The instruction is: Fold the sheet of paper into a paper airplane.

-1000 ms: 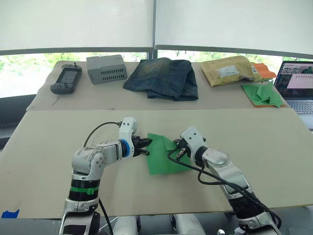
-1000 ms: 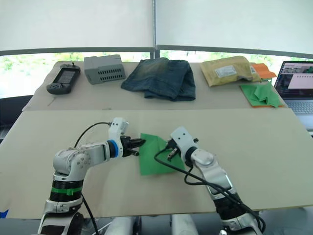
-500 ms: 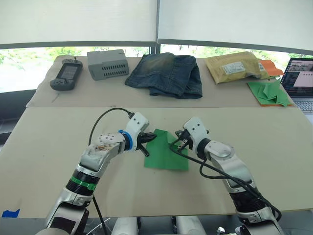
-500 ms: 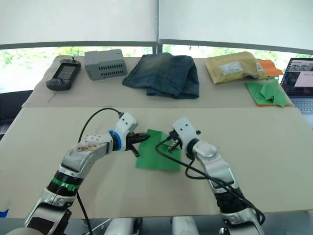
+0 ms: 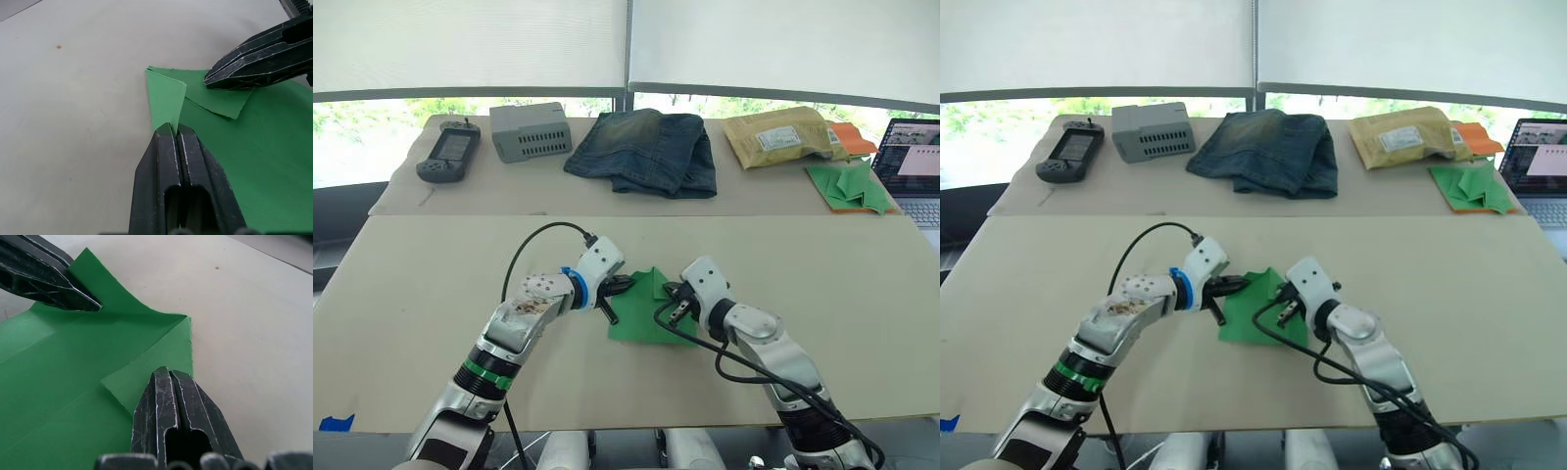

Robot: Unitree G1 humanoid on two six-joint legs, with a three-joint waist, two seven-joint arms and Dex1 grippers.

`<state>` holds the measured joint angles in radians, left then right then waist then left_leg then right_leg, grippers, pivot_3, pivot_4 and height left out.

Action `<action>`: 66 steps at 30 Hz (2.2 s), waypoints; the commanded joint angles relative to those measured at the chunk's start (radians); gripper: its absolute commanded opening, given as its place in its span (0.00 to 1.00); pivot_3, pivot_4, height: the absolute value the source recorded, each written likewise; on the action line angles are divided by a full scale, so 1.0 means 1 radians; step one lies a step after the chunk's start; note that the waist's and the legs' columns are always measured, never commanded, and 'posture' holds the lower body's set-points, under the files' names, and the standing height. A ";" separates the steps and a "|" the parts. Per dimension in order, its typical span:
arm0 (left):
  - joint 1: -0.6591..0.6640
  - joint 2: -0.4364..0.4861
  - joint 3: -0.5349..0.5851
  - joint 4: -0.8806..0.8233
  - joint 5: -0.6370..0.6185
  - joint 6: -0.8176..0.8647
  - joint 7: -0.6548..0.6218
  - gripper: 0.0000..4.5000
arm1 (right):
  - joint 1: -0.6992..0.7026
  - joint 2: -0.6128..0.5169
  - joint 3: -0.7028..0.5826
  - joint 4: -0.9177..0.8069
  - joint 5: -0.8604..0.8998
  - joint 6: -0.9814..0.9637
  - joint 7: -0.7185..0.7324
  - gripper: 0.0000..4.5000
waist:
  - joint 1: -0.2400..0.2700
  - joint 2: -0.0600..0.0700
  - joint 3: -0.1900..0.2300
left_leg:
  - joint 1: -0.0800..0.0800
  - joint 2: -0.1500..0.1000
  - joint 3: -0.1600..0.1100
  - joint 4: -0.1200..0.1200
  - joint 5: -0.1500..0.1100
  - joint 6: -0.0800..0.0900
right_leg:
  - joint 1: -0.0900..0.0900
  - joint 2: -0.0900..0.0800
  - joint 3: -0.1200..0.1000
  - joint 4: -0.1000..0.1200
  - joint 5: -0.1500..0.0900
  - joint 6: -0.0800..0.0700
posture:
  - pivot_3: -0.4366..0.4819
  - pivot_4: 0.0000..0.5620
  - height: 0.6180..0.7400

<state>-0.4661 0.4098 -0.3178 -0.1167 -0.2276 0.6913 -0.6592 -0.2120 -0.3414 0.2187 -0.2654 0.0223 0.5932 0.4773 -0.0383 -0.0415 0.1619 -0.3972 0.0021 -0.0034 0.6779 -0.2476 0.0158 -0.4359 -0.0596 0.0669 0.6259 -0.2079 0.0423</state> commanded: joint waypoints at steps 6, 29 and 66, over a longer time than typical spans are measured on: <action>0.004 -0.022 -0.041 -0.038 0.006 0.065 -0.013 0.01 | -0.001 0.013 0.017 0.017 -0.004 0.008 -0.008 0.00 | 0.000 0.000 0.000 | 0.000 0.000 -0.001 0.000 0.000 0.000 | 0.000 0.000 0.000 0.000 0.000 0.000 | 0.48 0.27 0.91; -0.002 -0.104 0.041 -0.019 -0.043 0.189 0.014 0.32 | 0.000 0.002 0.031 0.008 -0.027 0.012 -0.005 0.00 | 0.001 0.000 0.000 | 0.008 -0.001 -0.001 0.000 0.000 0.000 | 0.009 0.000 0.000 -0.001 0.000 0.000 | 0.48 0.27 0.91; 0.049 -0.085 0.062 -0.052 -0.139 0.287 0.015 0.01 | -0.020 -0.004 0.032 0.010 -0.029 0.013 -0.002 0.00 | -0.002 0.000 0.000 | 0.010 0.000 -0.001 -0.001 0.000 0.000 | 0.010 0.000 0.000 -0.001 0.000 0.000 | 0.48 0.27 0.91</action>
<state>-0.4292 0.3282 -0.2378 -0.1494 -0.3560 0.9639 -0.6431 -0.2275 -0.3371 0.2431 -0.2566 0.0022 0.5970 0.4753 -0.0404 -0.0415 0.1619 -0.3875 0.0019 -0.0049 0.6770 -0.2478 0.0158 -0.4254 -0.0599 0.0669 0.6247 -0.2083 0.0425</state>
